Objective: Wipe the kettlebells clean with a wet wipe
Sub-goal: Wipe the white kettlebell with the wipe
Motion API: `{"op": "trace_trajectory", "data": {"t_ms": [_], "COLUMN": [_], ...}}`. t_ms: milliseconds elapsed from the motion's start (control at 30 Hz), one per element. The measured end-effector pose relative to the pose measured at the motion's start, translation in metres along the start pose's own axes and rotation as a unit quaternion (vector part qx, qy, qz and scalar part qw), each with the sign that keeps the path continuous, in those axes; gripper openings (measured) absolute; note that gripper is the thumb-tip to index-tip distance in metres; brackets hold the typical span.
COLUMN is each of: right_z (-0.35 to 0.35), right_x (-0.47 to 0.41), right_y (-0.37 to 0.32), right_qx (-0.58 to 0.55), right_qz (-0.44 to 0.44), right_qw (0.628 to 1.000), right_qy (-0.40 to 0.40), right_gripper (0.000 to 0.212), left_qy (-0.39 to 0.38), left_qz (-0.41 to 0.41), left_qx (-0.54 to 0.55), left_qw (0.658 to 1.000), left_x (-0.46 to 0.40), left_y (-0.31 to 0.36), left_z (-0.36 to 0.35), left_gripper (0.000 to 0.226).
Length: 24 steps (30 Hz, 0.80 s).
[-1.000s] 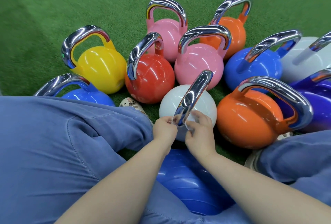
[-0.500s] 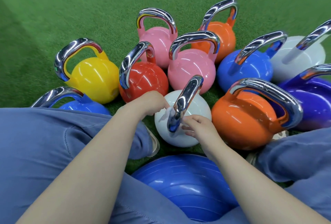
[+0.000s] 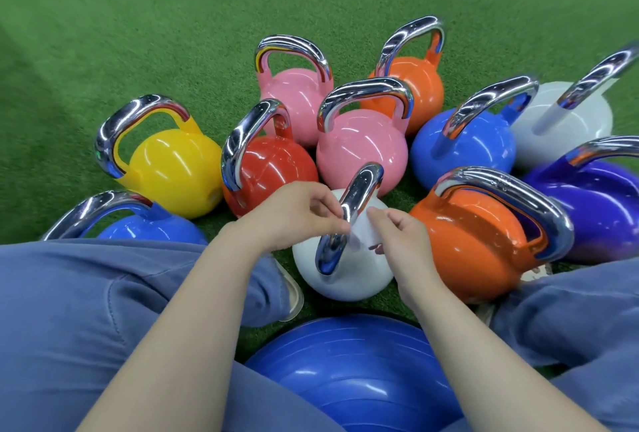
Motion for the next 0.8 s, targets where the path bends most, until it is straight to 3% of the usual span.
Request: {"op": "trace_trajectory", "data": {"t_ms": [133, 233, 467, 633, 800], "right_z": [-0.014, -0.022, -0.024, -0.017, -0.016], "right_x": [0.006, 0.009, 0.017, 0.020, 0.018], "right_y": [0.001, 0.003, 0.004, 0.023, 0.024], "right_qx": [-0.064, -0.107, -0.146, -0.059, 0.031], "right_qz": [-0.037, -0.055, -0.055, -0.107, -0.059], "right_qw": [0.997, 0.992, 0.987, 0.992, 0.998], "right_qy": [-0.025, -0.038, -0.020, 0.007, 0.012], "right_gripper": [0.042, 0.039, 0.030, 0.030, 0.020], "left_qy": [-0.018, 0.018, 0.055, 0.087, 0.134], "left_qz": [-0.004, -0.003, 0.012, 0.059, 0.051], "left_qx": [-0.027, -0.063, -0.108, -0.036, 0.003], "left_qw": [0.999, 0.998, 0.993, 0.994, 0.990], "left_x": [-0.004, -0.007, -0.009, -0.008, -0.006], "left_y": [0.000, -0.004, -0.011, -0.031, -0.034], "left_z": [-0.013, -0.010, 0.000, 0.013, 0.018], "left_gripper": [0.024, 0.029, 0.017, 0.011, 0.024]}}
Point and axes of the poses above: each hand's wrist, its own x-axis away from the middle knuckle, its own z-axis out of the back of the hand, y = z × x, the point moved 8 cm from there along -x, towards the middle knuckle, and after that the axes turned 10 degrees about -y, right-handed, at the moved point
